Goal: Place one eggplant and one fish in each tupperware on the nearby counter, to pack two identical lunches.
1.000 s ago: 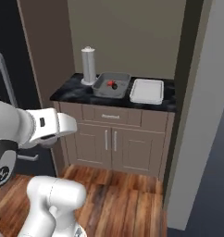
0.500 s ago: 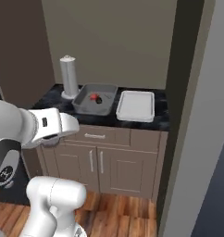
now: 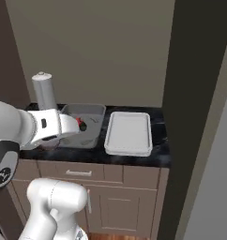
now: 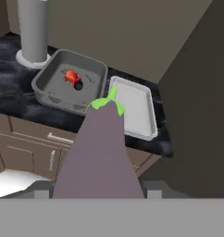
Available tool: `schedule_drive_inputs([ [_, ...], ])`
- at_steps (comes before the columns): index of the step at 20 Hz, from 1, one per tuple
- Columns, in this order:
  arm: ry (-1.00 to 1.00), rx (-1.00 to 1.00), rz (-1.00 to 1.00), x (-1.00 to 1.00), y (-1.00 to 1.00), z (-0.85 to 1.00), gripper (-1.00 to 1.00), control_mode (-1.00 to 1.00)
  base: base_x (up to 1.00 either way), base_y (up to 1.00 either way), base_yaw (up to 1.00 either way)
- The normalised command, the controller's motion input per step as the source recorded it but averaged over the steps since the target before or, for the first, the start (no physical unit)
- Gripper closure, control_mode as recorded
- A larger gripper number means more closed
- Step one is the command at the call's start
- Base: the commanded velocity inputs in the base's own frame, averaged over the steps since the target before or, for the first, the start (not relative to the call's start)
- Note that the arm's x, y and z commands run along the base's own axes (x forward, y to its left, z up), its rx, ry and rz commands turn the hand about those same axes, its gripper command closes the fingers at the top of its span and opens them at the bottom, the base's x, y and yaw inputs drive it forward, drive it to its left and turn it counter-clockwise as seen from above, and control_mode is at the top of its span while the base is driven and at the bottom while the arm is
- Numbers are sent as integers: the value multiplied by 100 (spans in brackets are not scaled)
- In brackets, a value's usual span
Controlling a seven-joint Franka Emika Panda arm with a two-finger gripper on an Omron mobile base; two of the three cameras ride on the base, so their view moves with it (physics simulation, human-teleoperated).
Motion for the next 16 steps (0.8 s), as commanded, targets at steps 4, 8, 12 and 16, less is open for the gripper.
schedule_drive_inputs([
  [4,0,0,0,0,0,0,100,100,81,0,-20],
  [8,0,-2,-16,46,0,-45,100,-100,16,0,-5],
  [12,0,-1,-17,58,-6,-77,100,-100,0,0,0],
  [16,2,0,-12,64,-28,-73,100,-100,0,0,0],
])
